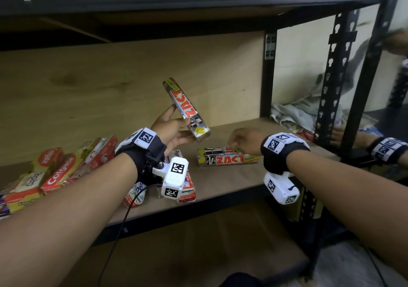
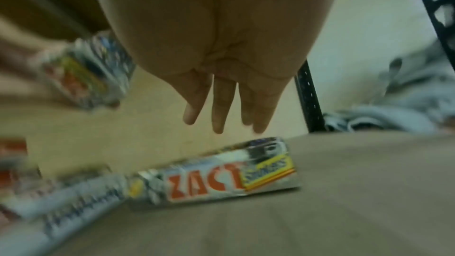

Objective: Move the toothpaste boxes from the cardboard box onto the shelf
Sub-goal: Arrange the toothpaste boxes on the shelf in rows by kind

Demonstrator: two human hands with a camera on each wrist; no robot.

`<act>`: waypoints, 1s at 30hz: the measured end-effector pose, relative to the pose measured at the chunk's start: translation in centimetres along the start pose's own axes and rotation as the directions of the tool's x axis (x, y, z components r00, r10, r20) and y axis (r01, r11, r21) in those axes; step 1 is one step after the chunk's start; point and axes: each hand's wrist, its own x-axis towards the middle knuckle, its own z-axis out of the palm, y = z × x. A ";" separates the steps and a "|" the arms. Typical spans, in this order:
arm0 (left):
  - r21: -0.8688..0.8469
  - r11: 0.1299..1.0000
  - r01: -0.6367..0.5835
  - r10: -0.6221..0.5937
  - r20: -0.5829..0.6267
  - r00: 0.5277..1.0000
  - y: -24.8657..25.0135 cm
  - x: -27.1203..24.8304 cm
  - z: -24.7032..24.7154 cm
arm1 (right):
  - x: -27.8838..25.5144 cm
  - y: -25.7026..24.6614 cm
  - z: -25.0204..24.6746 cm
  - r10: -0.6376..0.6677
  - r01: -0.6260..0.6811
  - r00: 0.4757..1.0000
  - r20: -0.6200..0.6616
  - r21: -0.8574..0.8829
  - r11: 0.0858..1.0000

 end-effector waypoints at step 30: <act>-0.249 0.932 -0.265 0.279 0.021 0.960 1.5 -3.4 0.1 | -7.0 -2.5 -4.8 -0.012 0.039 0.999 -0.042 0.728 0.684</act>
